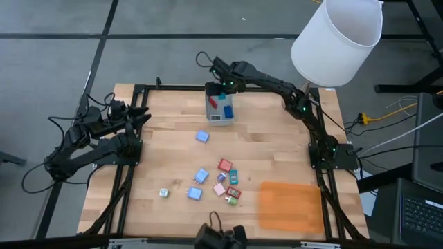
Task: Pick & Place Office items
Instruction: Put the top blue digital timer into the gray bin, then put the blue digital timer into the gray bin
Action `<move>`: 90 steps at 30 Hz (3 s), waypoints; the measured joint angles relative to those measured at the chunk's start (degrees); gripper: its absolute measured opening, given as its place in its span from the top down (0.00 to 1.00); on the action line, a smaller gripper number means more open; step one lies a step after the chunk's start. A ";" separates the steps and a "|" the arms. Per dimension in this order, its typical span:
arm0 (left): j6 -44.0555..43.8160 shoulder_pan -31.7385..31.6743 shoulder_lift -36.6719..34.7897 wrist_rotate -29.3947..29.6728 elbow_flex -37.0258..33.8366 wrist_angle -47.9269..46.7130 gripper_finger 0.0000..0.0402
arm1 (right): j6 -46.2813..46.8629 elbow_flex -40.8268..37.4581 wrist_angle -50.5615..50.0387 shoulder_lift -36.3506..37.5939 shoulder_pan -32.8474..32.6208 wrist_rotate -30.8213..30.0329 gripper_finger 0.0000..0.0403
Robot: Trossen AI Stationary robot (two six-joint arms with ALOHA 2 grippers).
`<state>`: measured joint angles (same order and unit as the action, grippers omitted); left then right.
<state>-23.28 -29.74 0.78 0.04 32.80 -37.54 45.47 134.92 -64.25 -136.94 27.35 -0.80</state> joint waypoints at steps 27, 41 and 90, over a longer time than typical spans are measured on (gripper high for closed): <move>3.67 0.00 13.96 2.79 -0.04 15.09 0.47 | -14.57 0.05 -5.90 0.00 -15.49 22.66 0.47; 2.45 0.00 17.77 -4.85 -0.04 17.44 0.47 | -0.38 0.05 -16.79 0.00 -39.17 6.86 0.47; -4.59 0.00 17.75 -18.04 -0.02 16.32 0.47 | -40.13 0.05 61.99 21.60 -60.21 -26.20 0.67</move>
<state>-27.87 -29.74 18.52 -18.00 32.77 -21.22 5.34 134.98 -2.26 -115.35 -32.86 -27.00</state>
